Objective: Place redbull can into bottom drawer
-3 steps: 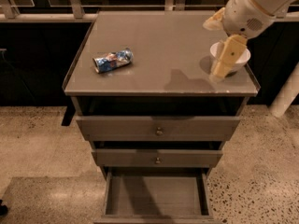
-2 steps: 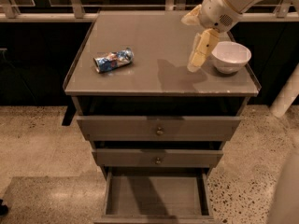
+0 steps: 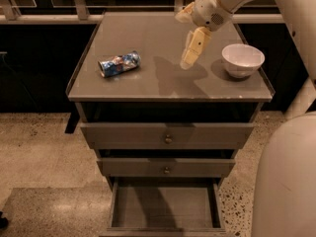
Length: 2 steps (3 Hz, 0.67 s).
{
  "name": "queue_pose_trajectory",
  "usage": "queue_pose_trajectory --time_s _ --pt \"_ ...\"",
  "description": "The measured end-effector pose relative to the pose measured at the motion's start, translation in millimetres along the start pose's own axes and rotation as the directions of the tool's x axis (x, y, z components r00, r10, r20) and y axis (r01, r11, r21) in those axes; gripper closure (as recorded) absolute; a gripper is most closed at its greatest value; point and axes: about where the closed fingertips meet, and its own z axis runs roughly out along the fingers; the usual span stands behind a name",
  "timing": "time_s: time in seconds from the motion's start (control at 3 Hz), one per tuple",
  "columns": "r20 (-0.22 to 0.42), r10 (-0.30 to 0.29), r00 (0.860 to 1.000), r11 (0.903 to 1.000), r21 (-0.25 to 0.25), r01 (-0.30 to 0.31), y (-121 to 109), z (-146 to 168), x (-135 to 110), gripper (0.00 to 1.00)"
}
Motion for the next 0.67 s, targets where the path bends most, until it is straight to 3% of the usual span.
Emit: queue_pose_trajectory --time_s 0.33,0.67 --pt "0.043 0.033 0.999 0.9992 0.022 -0.034 0 4 8 0.00" --pt "0.131 0.019 0.991 0.9997 0.015 -0.021 -14 36 2 0.00"
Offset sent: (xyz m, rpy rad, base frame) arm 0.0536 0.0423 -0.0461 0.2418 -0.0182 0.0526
